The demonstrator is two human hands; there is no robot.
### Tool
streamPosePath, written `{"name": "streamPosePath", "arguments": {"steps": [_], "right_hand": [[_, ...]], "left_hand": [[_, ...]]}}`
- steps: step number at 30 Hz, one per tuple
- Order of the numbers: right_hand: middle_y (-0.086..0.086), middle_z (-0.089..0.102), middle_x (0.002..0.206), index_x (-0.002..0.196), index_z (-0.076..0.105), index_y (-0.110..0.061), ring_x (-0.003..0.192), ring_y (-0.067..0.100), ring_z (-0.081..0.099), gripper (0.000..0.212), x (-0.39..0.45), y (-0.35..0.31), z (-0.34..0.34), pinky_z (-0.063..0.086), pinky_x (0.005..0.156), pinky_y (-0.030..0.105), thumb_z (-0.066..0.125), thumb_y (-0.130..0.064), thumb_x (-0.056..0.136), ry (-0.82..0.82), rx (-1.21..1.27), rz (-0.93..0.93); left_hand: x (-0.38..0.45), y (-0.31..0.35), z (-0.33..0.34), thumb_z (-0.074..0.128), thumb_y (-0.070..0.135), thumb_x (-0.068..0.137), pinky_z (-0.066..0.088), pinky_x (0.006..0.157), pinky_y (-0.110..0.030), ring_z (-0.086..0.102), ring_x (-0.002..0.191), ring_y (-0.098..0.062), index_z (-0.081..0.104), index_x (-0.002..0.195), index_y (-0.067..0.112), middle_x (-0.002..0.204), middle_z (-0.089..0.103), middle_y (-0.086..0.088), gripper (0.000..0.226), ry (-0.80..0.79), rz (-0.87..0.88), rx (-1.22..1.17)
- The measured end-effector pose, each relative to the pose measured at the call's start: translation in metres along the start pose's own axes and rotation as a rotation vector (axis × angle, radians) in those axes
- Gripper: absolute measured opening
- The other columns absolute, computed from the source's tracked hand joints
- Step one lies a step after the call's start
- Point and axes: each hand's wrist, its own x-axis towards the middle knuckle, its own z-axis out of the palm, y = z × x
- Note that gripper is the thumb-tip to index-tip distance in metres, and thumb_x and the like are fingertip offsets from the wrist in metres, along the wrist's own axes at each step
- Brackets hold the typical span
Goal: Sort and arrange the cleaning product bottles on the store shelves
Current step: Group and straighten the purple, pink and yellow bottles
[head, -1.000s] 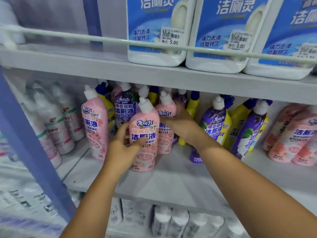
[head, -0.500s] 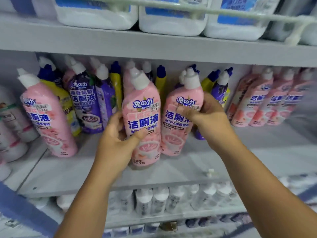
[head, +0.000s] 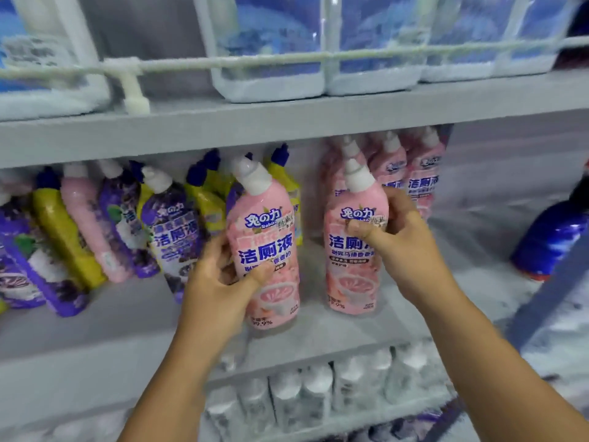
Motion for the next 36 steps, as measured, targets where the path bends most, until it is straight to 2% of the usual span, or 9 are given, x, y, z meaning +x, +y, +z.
{"name": "streamPosePath", "arguments": {"steps": [4, 9, 15, 20, 23, 25, 28, 32, 36], "right_hand": [[0.004, 0.076, 0.107, 0.123, 0.062, -0.027, 0.098, 0.025, 0.074, 0.045, 0.021, 0.009, -0.063, 0.062, 0.082, 0.043, 0.077, -0.007, 0.085, 0.008, -0.017, 0.027], [0.001, 0.076, 0.111, 0.125, 0.066, -0.031, 0.101, 0.02, 0.074, 0.045, 0.048, 0.026, -0.12, 0.061, 0.083, 0.043, 0.078, -0.012, 0.085, 0.057, -0.004, 0.033], [0.004, 0.071, 0.121, 0.137, 0.053, -0.025, 0.107, 0.021, 0.072, 0.048, 0.086, 0.053, -0.168, 0.061, 0.088, 0.049, 0.072, -0.019, 0.093, 0.085, -0.056, -0.006], [0.001, 0.07, 0.12, 0.136, 0.051, -0.023, 0.107, 0.015, 0.07, 0.054, 0.091, 0.078, -0.182, 0.061, 0.086, 0.033, 0.072, -0.001, 0.09, 0.07, -0.09, -0.029], [-0.002, 0.071, 0.113, 0.121, 0.055, -0.026, 0.096, 0.004, 0.069, 0.049, 0.076, 0.105, -0.188, 0.059, 0.08, 0.023, 0.078, -0.003, 0.085, 0.097, -0.16, 0.037], [0.0, 0.07, 0.114, 0.119, 0.058, -0.026, 0.098, 0.008, 0.069, 0.042, 0.074, 0.118, -0.19, 0.057, 0.078, 0.018, 0.078, -0.009, 0.086, 0.117, -0.17, 0.034], [0.006, 0.068, 0.122, 0.129, 0.06, -0.02, 0.108, 0.018, 0.069, 0.04, 0.083, 0.13, -0.189, 0.059, 0.088, 0.035, 0.07, -0.014, 0.091, 0.129, -0.134, -0.033], [-0.003, 0.071, 0.121, 0.135, 0.053, -0.018, 0.105, 0.013, 0.07, 0.043, 0.093, 0.14, -0.18, 0.058, 0.079, 0.026, 0.061, 0.001, 0.097, 0.185, 0.011, -0.002], [0.002, 0.071, 0.12, 0.136, 0.054, -0.016, 0.092, 0.012, 0.07, 0.04, 0.108, 0.147, -0.181, 0.056, 0.07, 0.024, 0.06, -0.002, 0.099, 0.166, 0.075, 0.051]], "left_hand": [[0.0, -0.011, 0.065, 0.076, -0.007, 0.083, 0.058, 0.079, -0.021, 0.073, 0.097, -0.007, 0.062, 0.115, 0.026, 0.107, 0.077, 0.009, 0.048, 0.025, -0.033, -0.02], [0.013, -0.026, 0.129, 0.077, -0.003, 0.083, 0.056, 0.074, -0.016, 0.073, 0.096, -0.001, 0.061, 0.119, 0.029, 0.108, 0.077, 0.011, 0.051, 0.061, -0.099, -0.045], [0.042, -0.043, 0.193, 0.077, -0.008, 0.081, 0.057, 0.075, -0.018, 0.074, 0.095, -0.003, 0.062, 0.109, 0.029, 0.101, 0.078, 0.015, 0.049, 0.004, -0.1, -0.061], [0.065, -0.058, 0.215, 0.084, 0.029, 0.068, 0.057, 0.084, -0.022, 0.072, 0.107, -0.009, 0.062, 0.12, 0.031, 0.116, 0.076, 0.008, 0.057, -0.045, -0.118, -0.014], [0.068, -0.07, 0.219, 0.088, 0.013, 0.075, 0.055, 0.078, -0.017, 0.072, 0.103, -0.005, 0.06, 0.119, 0.037, 0.111, 0.076, 0.013, 0.057, -0.026, -0.085, 0.133], [0.068, -0.077, 0.222, 0.086, 0.004, 0.077, 0.054, 0.072, -0.014, 0.073, 0.096, -0.003, 0.057, 0.12, 0.035, 0.105, 0.076, 0.019, 0.061, 0.007, -0.08, 0.154], [0.073, -0.078, 0.229, 0.085, 0.004, 0.077, 0.053, 0.07, -0.011, 0.072, 0.09, 0.004, 0.058, 0.116, 0.037, 0.099, 0.074, 0.027, 0.058, 0.006, -0.07, 0.193], [0.083, -0.072, 0.245, 0.081, 0.003, 0.081, 0.053, 0.074, -0.012, 0.072, 0.092, 0.003, 0.06, 0.112, 0.039, 0.1, 0.075, 0.025, 0.052, -0.023, -0.028, 0.218], [0.09, -0.073, 0.254, 0.08, 0.004, 0.082, 0.051, 0.076, -0.009, 0.072, 0.094, 0.003, 0.059, 0.116, 0.04, 0.1, 0.075, 0.022, 0.054, -0.026, -0.016, 0.226]]}}
